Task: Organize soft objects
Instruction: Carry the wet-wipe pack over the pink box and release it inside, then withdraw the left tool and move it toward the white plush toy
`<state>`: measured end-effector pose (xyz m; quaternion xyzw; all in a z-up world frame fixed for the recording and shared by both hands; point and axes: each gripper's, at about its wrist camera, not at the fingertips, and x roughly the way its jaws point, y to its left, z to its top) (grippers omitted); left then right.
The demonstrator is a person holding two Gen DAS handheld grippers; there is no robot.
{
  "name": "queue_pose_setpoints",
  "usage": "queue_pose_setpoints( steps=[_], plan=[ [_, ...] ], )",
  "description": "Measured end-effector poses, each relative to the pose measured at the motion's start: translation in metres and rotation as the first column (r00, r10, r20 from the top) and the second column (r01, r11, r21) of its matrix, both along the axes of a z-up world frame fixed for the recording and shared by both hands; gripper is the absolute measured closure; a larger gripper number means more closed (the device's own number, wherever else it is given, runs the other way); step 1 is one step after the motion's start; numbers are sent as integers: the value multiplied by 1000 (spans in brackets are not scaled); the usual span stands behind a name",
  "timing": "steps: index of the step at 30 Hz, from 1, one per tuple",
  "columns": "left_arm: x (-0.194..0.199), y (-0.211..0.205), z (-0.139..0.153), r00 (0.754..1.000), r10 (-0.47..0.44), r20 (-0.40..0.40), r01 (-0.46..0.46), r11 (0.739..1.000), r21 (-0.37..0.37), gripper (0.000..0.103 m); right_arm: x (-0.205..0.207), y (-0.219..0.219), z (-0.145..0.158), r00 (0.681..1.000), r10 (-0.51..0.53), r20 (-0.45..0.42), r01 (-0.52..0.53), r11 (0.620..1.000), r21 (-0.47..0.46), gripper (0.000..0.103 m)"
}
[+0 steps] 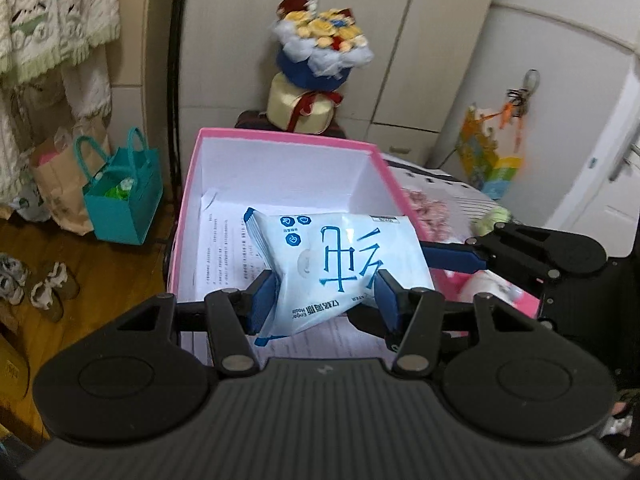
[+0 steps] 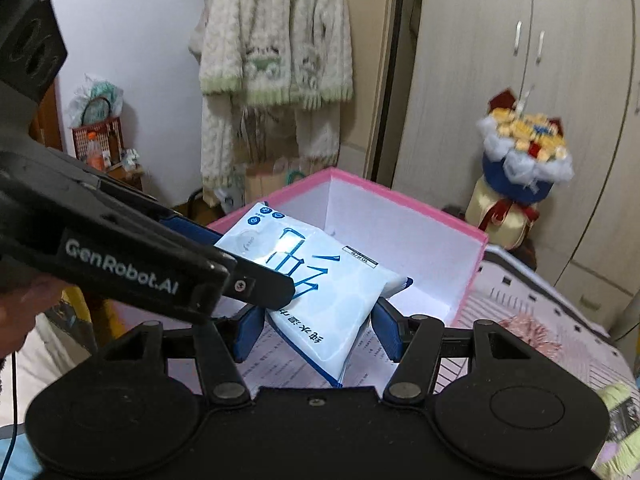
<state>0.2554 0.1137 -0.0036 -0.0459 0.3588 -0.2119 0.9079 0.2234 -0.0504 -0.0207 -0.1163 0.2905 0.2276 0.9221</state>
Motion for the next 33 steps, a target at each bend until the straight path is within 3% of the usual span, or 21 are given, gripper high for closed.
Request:
queue_pose_setpoints(
  steps=[5,15,19,21,25,33],
  plan=[
    [27,-2,-15,999,13,-53,-12,1000,9,51,32,7,-7,997,19,-68,-23,998,-64,39],
    [54,-5,-34,987,26,-157,-26,1000,-1,51,47,15,-19,995,44,-90,-61,979,-196,38],
    [51,-6,-30,992,44,-119,-43,999,9,46,48,13,-22,994,36,-102,-56,977,-206,35],
    [45,-7,-25,995,45,-85,-43,999,22,38,44,11,-21,996,29,-90,-47,978,-205,34],
    [27,-8,-11,999,32,-30,-30,998,57,37,23,8,-10,998,31,-57,-42,981,-189,27],
    [-19,-8,19,999,-2,53,-4,993,117,36,-14,-2,11,1000,19,-20,-22,984,-175,27]
  ],
)
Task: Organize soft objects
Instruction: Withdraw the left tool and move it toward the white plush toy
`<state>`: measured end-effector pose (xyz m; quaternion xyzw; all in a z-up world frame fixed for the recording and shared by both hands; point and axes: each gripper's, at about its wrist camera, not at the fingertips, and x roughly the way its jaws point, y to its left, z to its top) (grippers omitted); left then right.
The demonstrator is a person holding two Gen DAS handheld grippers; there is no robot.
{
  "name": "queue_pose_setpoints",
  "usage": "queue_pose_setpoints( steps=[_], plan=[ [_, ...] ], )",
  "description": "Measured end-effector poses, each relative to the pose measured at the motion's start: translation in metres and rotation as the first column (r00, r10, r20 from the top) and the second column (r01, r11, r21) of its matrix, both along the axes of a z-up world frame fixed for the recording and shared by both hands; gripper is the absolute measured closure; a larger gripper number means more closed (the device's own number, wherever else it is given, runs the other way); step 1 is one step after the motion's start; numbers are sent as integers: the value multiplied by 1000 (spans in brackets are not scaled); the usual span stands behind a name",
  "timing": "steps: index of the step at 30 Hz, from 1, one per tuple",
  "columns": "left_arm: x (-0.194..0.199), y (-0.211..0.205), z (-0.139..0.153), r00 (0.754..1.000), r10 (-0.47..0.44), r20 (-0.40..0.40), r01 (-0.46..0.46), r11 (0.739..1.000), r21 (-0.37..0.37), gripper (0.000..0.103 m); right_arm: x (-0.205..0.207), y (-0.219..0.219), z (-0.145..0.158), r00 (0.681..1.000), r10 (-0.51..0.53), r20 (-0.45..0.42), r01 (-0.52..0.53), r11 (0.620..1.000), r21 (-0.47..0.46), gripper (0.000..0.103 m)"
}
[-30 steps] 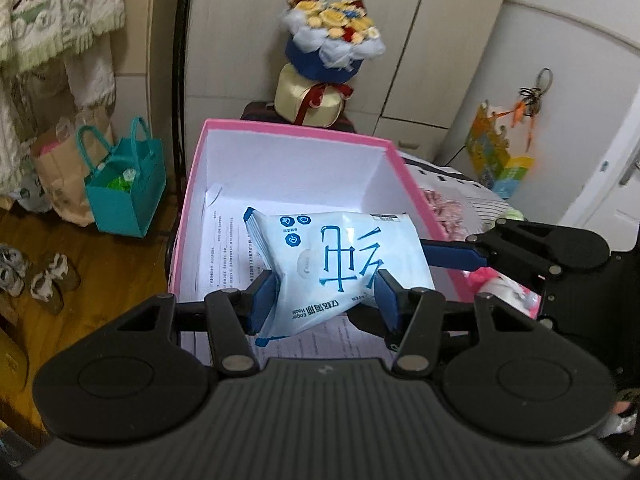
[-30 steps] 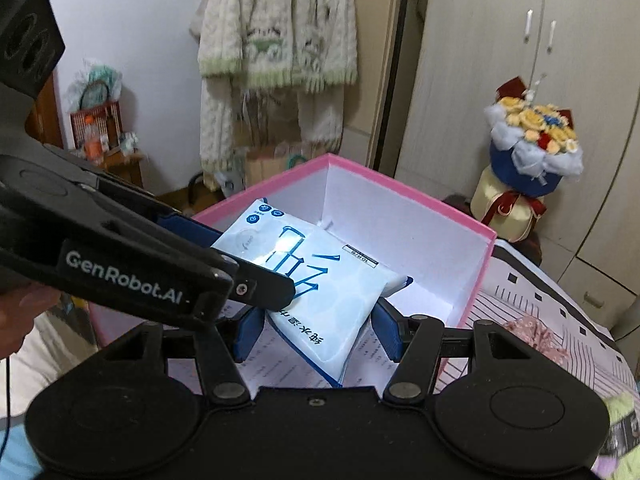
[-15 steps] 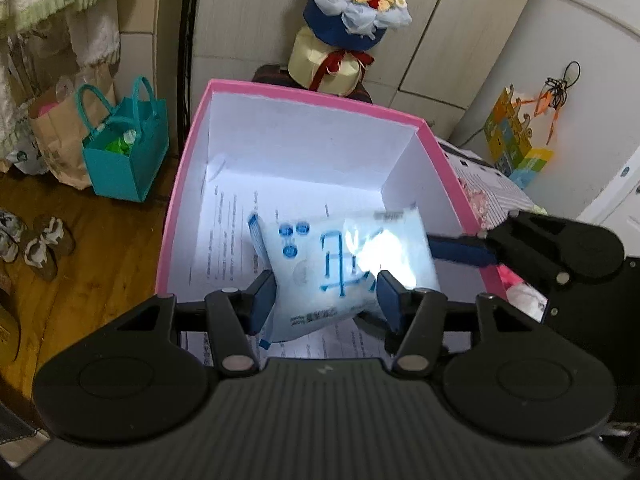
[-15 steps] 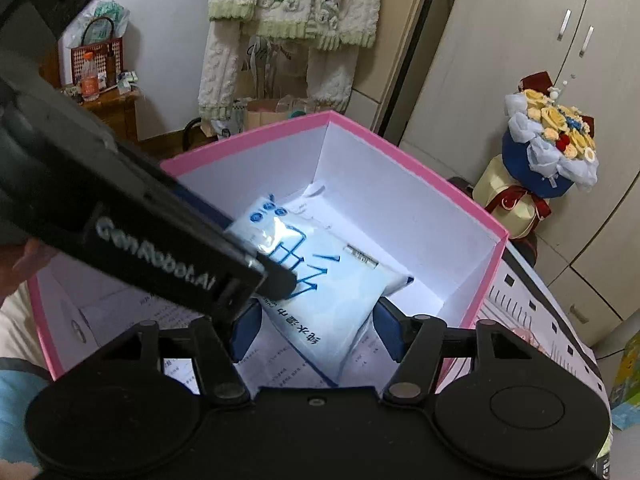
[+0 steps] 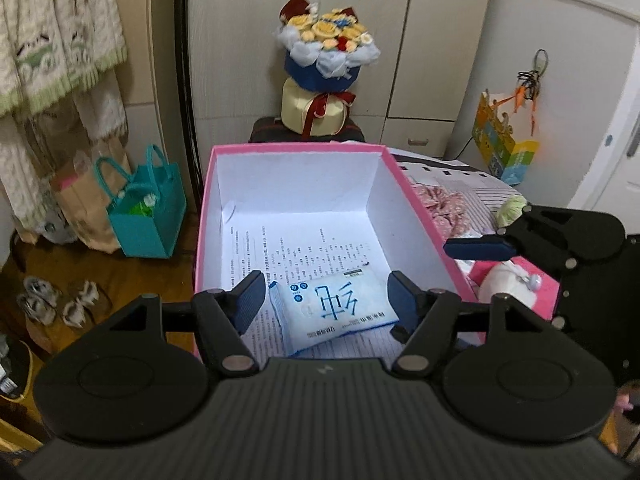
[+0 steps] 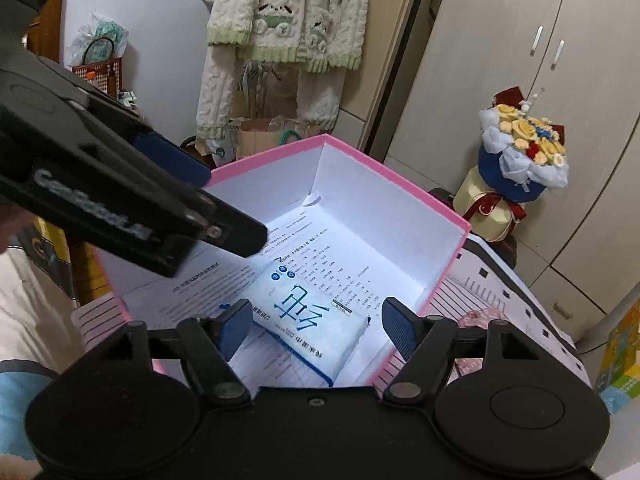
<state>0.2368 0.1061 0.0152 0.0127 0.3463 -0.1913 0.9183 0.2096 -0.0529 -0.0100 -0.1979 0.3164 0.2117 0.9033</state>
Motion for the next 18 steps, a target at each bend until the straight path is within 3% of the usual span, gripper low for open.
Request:
queue_pose_setpoints(
  steps=[7,11,14,18],
  plan=[
    [-48,-4,27,997,-44,63,43,999,27,34,-40,-9,20,998,11,69,-11,1000,-5,27],
    [-76,-7,40,993,-77,94,76,997,18,34,-74,-29,40,987,-7,159,6,1000,8,27],
    [-95,-9,45,988,-112,108,111,994,13,34,-98,-55,56,981,-29,192,18,998,59,27],
    [-113,-19,45,982,-155,112,155,988,11,34,-116,-93,66,984,-70,162,47,988,146,27]
  ],
)
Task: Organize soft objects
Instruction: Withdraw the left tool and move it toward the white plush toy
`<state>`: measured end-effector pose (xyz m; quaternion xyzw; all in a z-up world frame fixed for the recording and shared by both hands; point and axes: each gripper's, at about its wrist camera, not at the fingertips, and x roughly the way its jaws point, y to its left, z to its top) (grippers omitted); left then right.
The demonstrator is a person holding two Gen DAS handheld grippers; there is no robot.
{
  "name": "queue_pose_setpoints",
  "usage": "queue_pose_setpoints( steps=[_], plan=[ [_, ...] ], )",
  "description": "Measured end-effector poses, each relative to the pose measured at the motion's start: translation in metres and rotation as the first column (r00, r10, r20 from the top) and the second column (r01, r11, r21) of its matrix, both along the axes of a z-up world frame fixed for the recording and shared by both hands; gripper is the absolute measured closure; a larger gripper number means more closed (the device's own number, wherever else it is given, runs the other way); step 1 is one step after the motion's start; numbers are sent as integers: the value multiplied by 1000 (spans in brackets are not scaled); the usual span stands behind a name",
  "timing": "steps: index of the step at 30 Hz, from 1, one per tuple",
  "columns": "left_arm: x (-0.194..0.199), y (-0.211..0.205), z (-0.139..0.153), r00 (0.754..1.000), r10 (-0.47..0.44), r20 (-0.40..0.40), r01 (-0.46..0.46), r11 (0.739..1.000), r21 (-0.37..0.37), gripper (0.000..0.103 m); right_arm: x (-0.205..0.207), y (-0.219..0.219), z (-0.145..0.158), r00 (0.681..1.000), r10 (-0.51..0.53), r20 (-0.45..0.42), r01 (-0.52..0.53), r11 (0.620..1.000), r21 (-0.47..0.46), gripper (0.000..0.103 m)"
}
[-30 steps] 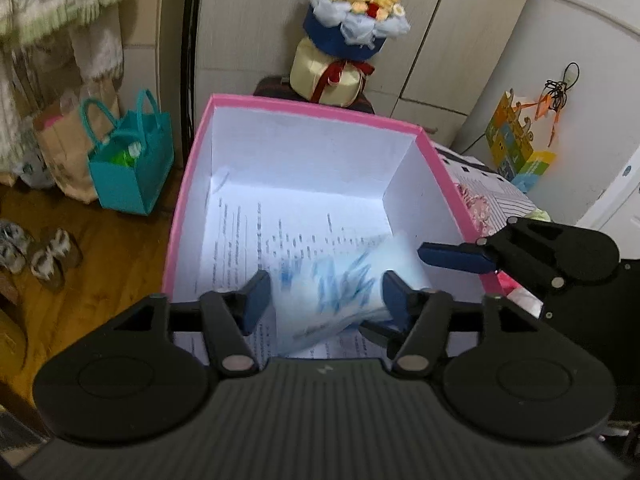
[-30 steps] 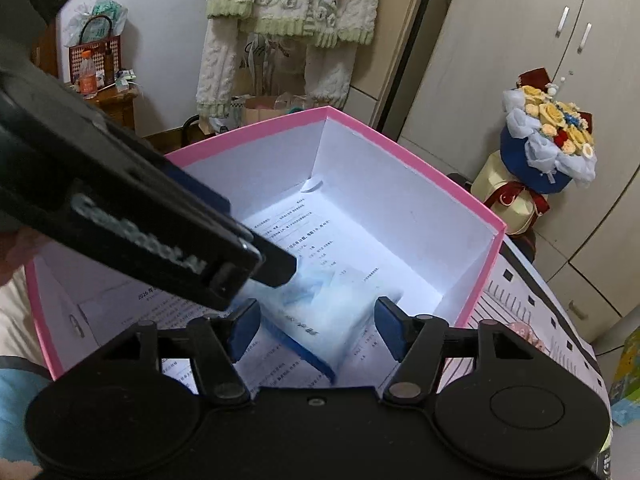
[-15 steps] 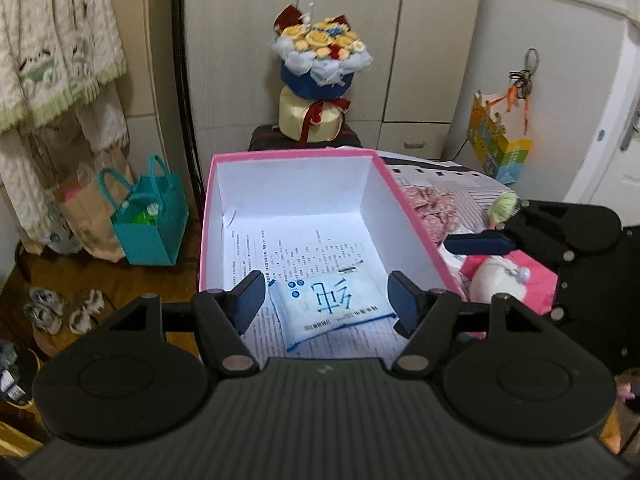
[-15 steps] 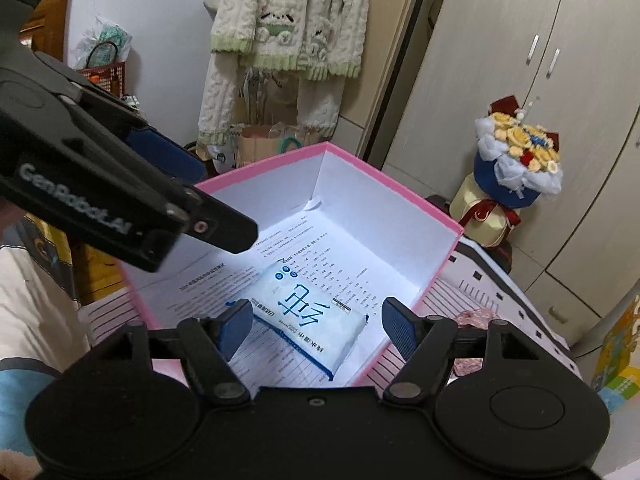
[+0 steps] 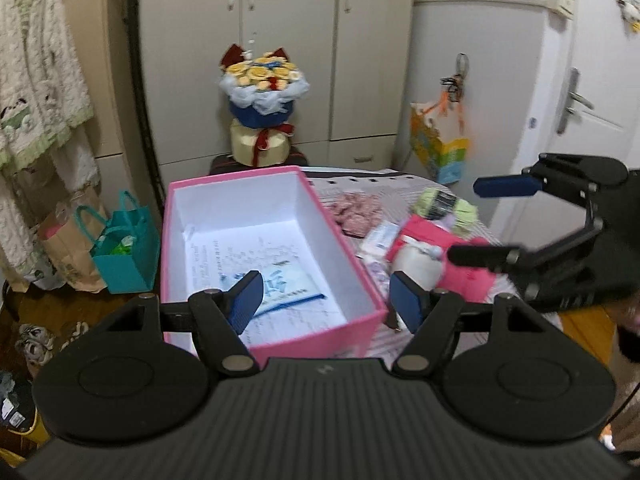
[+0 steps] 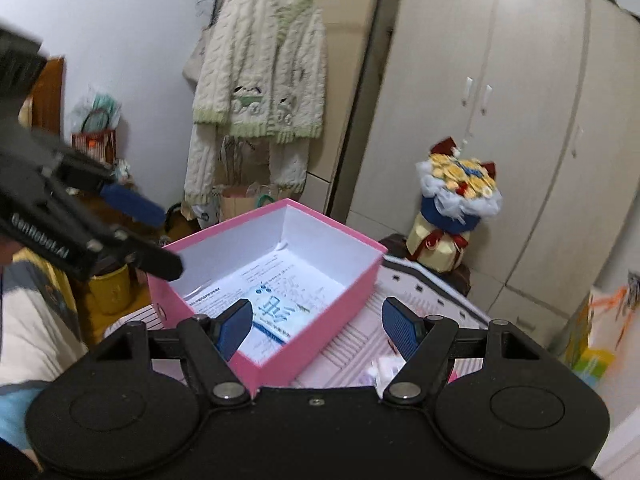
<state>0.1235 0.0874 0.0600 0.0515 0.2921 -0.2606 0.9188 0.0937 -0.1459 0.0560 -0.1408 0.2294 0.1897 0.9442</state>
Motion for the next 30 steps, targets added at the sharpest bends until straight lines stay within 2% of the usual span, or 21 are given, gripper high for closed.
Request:
queue_pose_setpoints(
  steps=[5,11,20,24,26,30],
  plan=[
    [-16,-23,-9,997,-74,-12,74,997,14,34,-19,-33,-8,1000,-13,-2,13,998,61,27],
    [-27,-55,-23,987,-154,-34,155,987,35,34,-37,-65,-34,1000,-9,-13,10,994,106,27],
    [-20,-109,-51,971,-230,-71,236,968,81,34,-40,-93,-84,997,28,-72,-21,994,105,27],
    [-11,-131,-65,968,-242,-62,247,964,97,34,-27,-99,-106,996,40,-82,-30,993,111,26],
    [-5,-137,-70,979,-202,-40,205,976,70,34,-22,-100,-118,997,55,-59,-48,992,116,25],
    [8,-147,-73,983,-183,-2,183,982,44,35,-8,-97,-136,997,62,-38,-57,992,115,22]
  ],
)
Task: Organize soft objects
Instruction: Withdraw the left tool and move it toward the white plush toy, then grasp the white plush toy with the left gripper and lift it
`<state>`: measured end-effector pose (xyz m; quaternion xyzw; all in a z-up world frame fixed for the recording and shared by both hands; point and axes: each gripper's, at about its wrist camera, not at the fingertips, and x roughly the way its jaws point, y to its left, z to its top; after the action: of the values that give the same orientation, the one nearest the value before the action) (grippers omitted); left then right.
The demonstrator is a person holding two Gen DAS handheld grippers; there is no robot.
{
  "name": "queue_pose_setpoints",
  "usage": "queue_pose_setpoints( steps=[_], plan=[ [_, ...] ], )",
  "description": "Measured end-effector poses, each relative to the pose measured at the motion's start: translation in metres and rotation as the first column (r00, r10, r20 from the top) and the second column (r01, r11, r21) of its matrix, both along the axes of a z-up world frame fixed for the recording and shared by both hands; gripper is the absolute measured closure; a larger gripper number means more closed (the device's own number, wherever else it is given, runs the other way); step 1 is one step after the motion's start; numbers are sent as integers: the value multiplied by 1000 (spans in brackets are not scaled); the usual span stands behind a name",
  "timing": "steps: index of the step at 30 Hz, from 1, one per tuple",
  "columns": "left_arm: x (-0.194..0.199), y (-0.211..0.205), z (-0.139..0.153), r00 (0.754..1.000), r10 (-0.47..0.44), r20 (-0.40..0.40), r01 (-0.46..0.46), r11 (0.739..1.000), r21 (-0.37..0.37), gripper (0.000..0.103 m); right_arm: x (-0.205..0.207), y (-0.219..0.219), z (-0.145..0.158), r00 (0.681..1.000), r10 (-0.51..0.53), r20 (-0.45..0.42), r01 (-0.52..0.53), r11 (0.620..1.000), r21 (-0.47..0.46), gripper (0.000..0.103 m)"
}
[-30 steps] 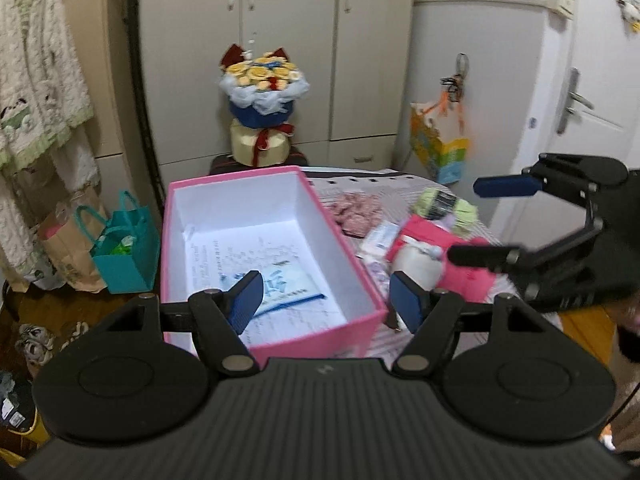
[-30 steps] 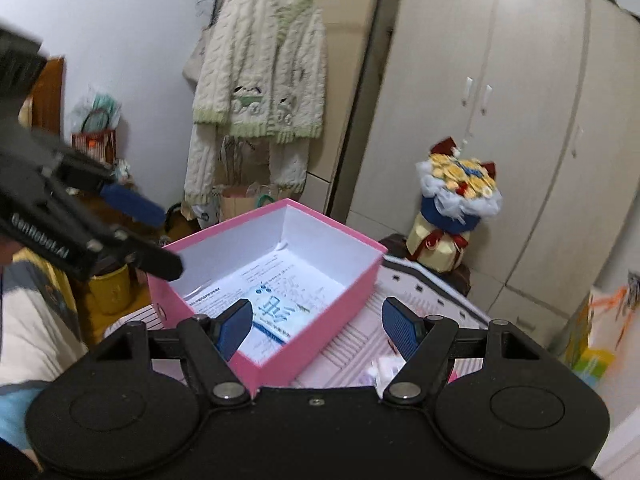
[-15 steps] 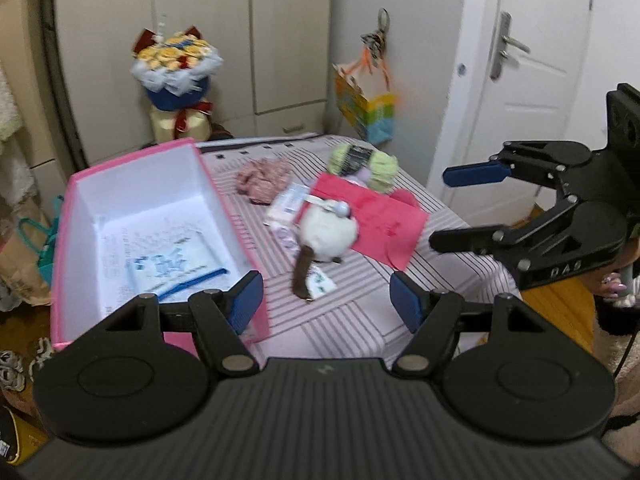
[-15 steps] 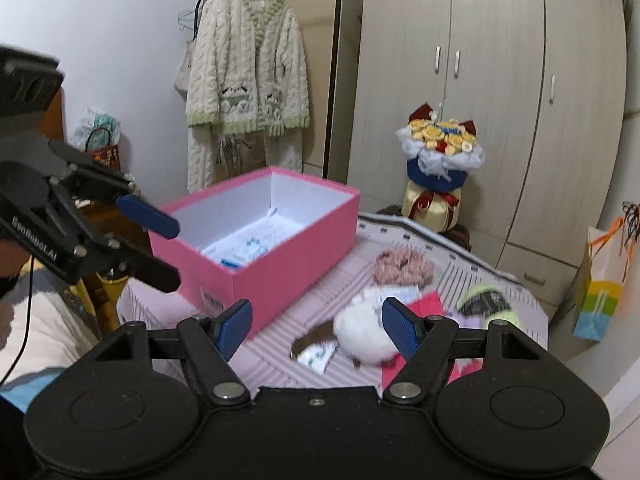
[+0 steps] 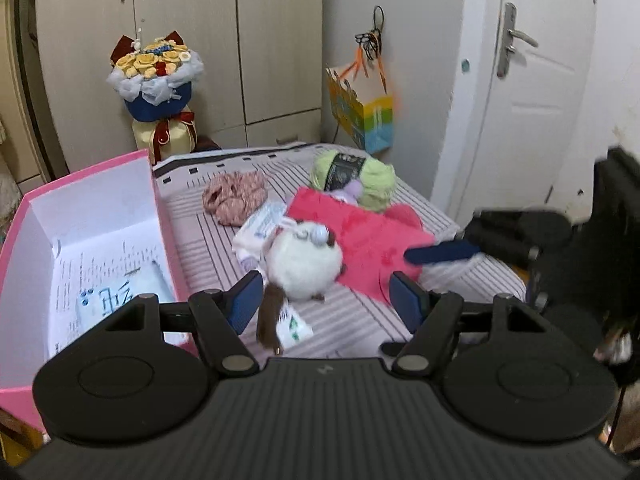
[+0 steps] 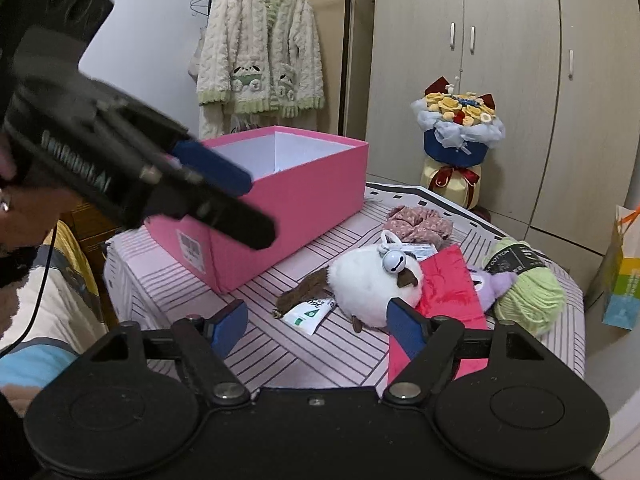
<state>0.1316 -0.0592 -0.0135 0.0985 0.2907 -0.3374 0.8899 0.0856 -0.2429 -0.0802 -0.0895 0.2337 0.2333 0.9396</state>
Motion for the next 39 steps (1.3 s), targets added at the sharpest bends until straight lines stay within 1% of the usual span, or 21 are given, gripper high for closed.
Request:
queue_pose_setpoints(
  steps=[3,7,12,15,18,22,26,30,32,34,37,39],
  plan=[
    [10,-12,-5,1000,1,17,-1,1000,-5,35,13,4,-9,999,-30,10,30,999,-9,20],
    [25,-32,-16,999,19,32,-20,1000,15,35,37,7,-20,995,-96,-7,96,995,11,20],
    [53,-51,-34,998,62,11,-63,997,40,35,62,7,-31,987,-150,-50,153,986,61,17],
    [72,-57,-43,996,80,-26,-79,996,45,35,73,7,-35,981,-177,-77,182,981,64,17],
    [87,-59,-52,994,93,-65,-90,995,46,35,83,8,-38,971,-215,-103,220,975,43,16],
    [101,-61,-63,987,104,-126,-99,994,43,36,95,9,-43,965,-217,-147,227,973,49,16],
    [110,-61,-72,975,100,-197,-98,995,19,36,101,13,-46,967,-201,-157,211,976,47,16],
    [111,-60,-75,971,113,-209,-113,994,14,38,106,18,-50,965,-216,-148,222,975,27,16],
    [111,-61,-75,970,116,-214,-116,993,11,38,105,20,-50,966,-222,-136,226,974,17,20],
    [111,-60,-77,969,117,-218,-117,993,13,38,102,21,-51,963,-244,-113,245,970,-1,31],
    [110,-58,-77,968,110,-227,-113,994,-4,38,99,18,-52,962,-248,-115,251,968,19,33],
    [106,-59,-75,970,103,-219,-107,994,-8,38,95,18,-52,960,-256,-113,261,965,32,34]
  ],
)
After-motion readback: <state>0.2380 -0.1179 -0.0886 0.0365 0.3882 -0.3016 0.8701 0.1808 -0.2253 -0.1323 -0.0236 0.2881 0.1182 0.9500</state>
